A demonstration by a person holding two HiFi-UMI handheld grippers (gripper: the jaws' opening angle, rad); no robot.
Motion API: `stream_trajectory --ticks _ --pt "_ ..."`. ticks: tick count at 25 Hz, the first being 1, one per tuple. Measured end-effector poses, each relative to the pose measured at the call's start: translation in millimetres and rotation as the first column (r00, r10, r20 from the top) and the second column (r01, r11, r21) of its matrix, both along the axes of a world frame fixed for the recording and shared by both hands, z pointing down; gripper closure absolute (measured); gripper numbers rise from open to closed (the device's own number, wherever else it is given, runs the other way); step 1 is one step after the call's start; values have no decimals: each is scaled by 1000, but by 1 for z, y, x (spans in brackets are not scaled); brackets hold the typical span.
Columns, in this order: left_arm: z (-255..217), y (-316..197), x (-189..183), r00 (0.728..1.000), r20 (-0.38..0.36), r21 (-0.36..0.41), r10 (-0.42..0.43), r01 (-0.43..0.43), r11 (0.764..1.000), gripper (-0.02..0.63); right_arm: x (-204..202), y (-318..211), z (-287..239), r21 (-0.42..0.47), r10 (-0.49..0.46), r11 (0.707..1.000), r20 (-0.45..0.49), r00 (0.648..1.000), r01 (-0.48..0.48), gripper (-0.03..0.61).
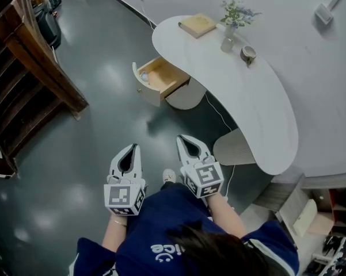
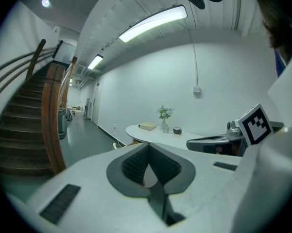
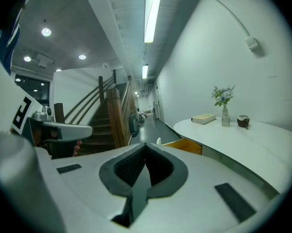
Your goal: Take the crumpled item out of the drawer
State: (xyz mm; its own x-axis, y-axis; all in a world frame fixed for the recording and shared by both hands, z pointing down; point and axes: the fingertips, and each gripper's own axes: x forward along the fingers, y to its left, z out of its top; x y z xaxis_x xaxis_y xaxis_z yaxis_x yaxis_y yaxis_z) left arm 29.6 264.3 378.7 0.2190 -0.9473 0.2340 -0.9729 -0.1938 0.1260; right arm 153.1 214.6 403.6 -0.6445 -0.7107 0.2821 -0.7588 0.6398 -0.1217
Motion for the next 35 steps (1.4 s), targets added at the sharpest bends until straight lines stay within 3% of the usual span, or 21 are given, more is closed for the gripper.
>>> stream_trajectory --ticks 8,16,28,35 --pt "3 -45 19 998 -1 1 -63 63 998 609 15 -48 8 -9 -60 998 -2 998 60 571" --pt "6 -67 32 998 14 -12 -63 63 998 609 25 -76 13 -40 -61 997 28 998 62 571" --pt "16 -112 10 998 -5 -21 -62 61 998 609 30 -108 28 -71 -8 997 -15 1000 7 571" --pt "16 -163 -10 1000 9 -24 -2 3 1000 609 14 -158 25 -67 48 997 -9 999 -48 571"
